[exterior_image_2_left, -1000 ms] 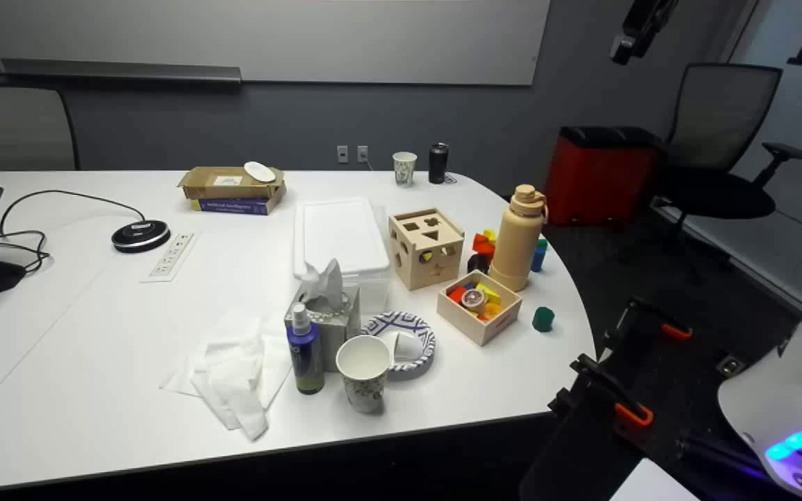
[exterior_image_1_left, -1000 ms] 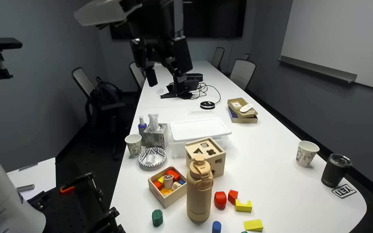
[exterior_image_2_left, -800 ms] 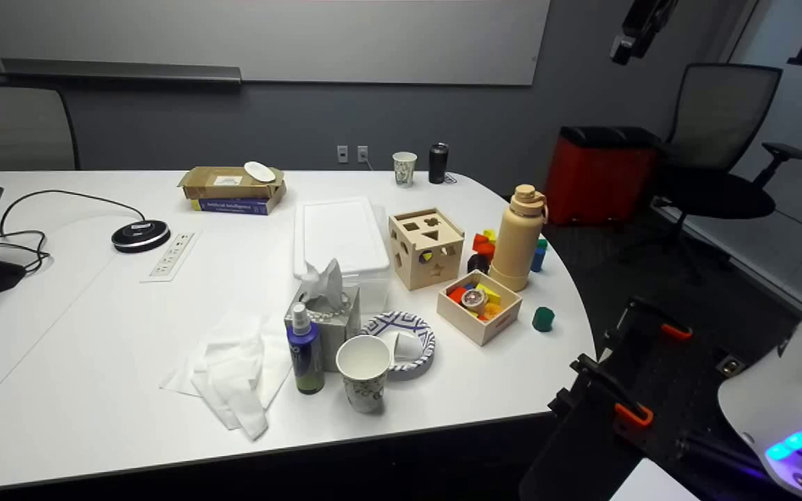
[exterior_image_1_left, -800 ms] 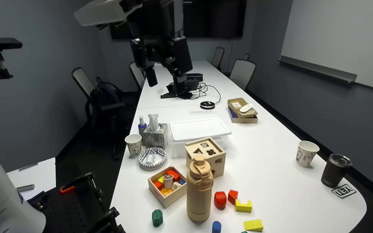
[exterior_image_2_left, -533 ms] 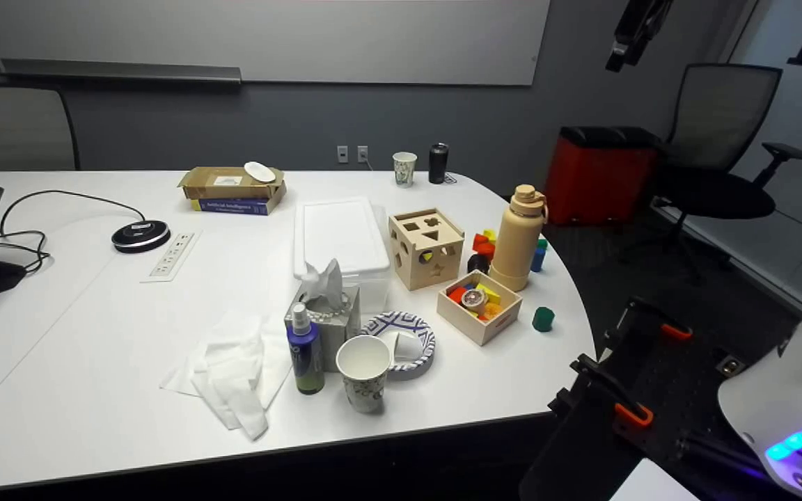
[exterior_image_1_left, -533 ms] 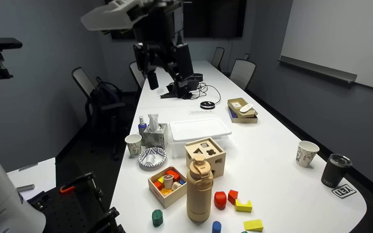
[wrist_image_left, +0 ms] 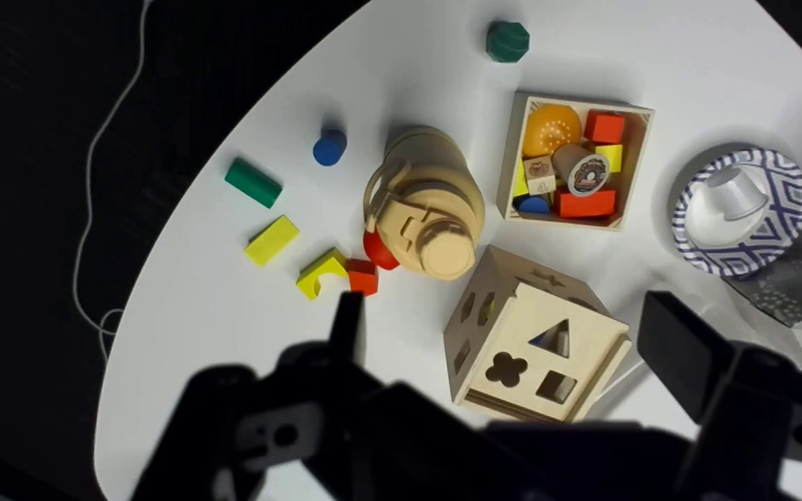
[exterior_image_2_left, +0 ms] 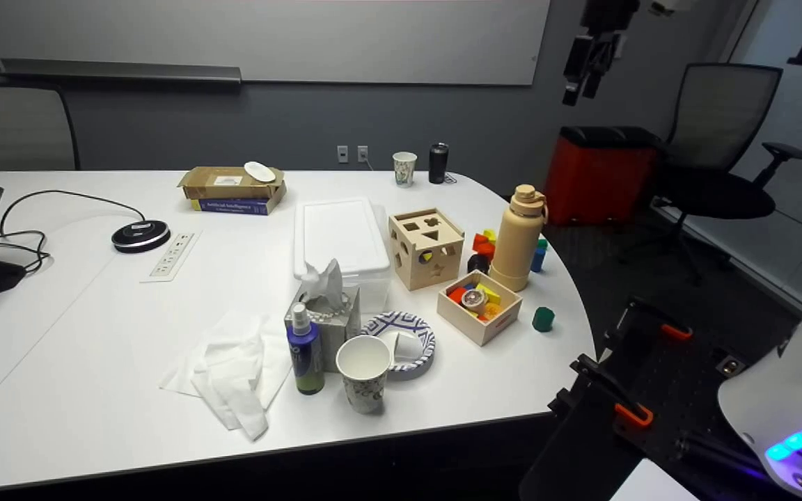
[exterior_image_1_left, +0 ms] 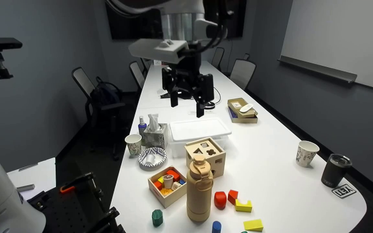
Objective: Open the bottle's cap slightly, then close it
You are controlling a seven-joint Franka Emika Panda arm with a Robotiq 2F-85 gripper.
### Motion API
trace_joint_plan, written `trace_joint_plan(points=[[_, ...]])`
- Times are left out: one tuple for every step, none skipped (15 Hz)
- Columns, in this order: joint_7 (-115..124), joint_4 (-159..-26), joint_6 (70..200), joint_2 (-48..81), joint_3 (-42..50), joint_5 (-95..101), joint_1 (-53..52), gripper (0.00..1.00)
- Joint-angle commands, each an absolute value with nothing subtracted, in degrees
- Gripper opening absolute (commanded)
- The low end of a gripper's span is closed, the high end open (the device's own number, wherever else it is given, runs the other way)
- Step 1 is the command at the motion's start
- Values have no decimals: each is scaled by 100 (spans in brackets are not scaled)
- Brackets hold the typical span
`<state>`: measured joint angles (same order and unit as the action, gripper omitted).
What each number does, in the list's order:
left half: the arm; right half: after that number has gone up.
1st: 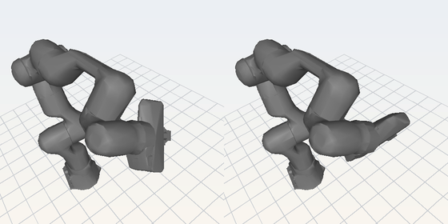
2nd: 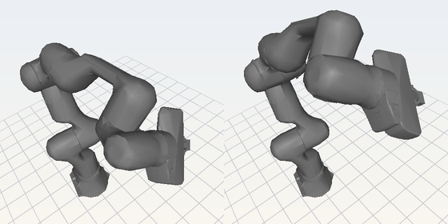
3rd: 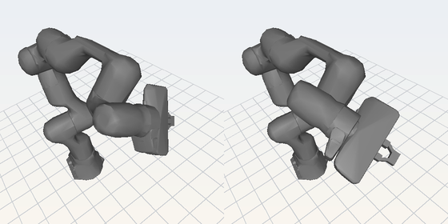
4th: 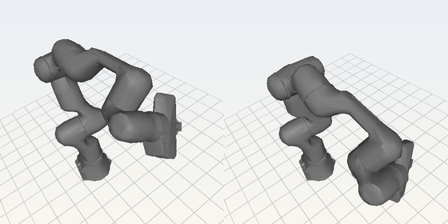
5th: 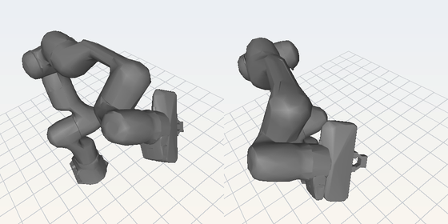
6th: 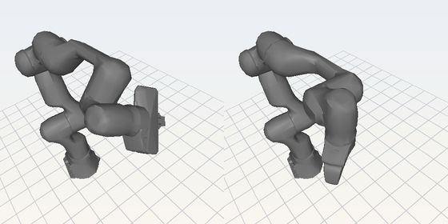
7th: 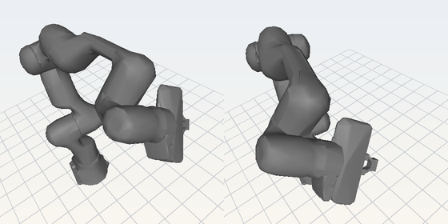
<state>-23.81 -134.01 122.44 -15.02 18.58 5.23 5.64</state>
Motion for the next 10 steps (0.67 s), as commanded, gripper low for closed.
trace_joint_plan(points=[[-2472, -12886, 12572, -403, 1732, 415, 676, 100], [-2473, -12837, 12683, -195, 1697, 409, 704, 100], [-2501, -12818, 12842, 11, 1662, 376, 728, 100], [-2527, -12806, 12968, 182, 1618, 331, 757, 100], [-2499, -12797, 13080, 346, 1553, 341, 801, 100], [-2487, -12784, 13150, 491, 1494, 353, 842, 100], [-2452, -12792, 13232, 627, 1442, 378, 887, 100], [-2431, -12786, 13319, 761, 1393, 410, 931, 100], [-2418, -12774, 13402, 899, 1353, 424, 980, 100], [-2401, -12755, 13467, 1014, 1321, 425, 1015, 100]])
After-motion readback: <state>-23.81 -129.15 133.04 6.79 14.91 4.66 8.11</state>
